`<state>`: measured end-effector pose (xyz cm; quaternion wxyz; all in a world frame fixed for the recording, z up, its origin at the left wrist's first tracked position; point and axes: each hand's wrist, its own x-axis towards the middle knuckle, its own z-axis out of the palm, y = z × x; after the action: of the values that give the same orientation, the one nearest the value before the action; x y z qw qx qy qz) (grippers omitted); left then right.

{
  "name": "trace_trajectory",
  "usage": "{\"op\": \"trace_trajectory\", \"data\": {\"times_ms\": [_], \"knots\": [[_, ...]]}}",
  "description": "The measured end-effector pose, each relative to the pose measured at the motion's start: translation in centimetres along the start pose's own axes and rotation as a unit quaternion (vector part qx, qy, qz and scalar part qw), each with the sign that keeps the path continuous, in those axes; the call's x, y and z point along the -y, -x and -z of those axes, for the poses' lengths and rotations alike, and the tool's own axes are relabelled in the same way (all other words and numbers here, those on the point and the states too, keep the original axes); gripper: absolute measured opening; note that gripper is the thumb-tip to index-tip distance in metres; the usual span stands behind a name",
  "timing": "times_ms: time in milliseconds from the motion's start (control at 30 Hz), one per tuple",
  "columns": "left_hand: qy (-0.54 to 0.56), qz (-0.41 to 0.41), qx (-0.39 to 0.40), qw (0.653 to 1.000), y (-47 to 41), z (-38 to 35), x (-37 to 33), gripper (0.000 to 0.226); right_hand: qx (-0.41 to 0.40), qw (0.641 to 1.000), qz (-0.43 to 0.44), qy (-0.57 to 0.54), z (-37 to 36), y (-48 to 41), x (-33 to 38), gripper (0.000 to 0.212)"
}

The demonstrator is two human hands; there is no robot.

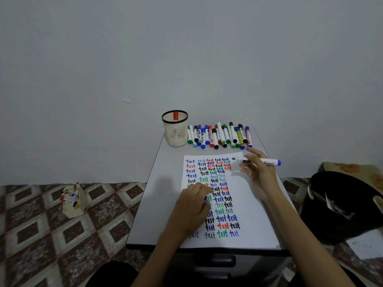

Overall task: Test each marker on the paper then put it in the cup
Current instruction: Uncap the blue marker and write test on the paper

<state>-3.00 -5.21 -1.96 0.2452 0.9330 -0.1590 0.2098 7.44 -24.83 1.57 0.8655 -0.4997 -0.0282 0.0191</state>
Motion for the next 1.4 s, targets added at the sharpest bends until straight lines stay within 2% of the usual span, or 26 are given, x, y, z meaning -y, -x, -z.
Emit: {"op": "trace_trajectory", "data": {"times_ms": [100, 200, 433, 633, 800, 1400], "knots": [[-0.003, 0.002, 0.003, 1.000, 0.0, -0.2, 0.3, 0.027, 0.035, 0.998, -0.034, 0.045, -0.2, -1.0, -1.1, 0.017], [0.012, 0.013, 0.009, 1.000, 0.1, -0.4, 0.4, 0.034, 0.039, 0.993, -0.018, 0.108, -1.0, -1.9, -1.2, 0.008], [0.005, 0.019, 0.012, 1.000, 0.2, -0.8, 0.9, 0.026, -0.006, 0.978, 0.015, 0.210, -2.8, -4.0, -1.4, 0.030], [0.012, 0.016, 0.007, 1.000, 0.1, -1.1, 1.1, 0.022, -0.006, 0.967, 0.025, 0.253, -3.2, -4.5, -2.6, 0.024], [0.022, 0.017, 0.008, 1.000, 0.0, -1.1, 1.3, 0.023, -0.023, 0.953, 0.038, 0.299, -2.6, -4.9, -3.0, 0.029], [0.029, 0.024, 0.016, 0.999, 0.0, -1.1, 1.4, 0.026, 0.003, 0.943, 0.056, 0.328, -2.6, -5.3, -3.4, 0.029]]}}
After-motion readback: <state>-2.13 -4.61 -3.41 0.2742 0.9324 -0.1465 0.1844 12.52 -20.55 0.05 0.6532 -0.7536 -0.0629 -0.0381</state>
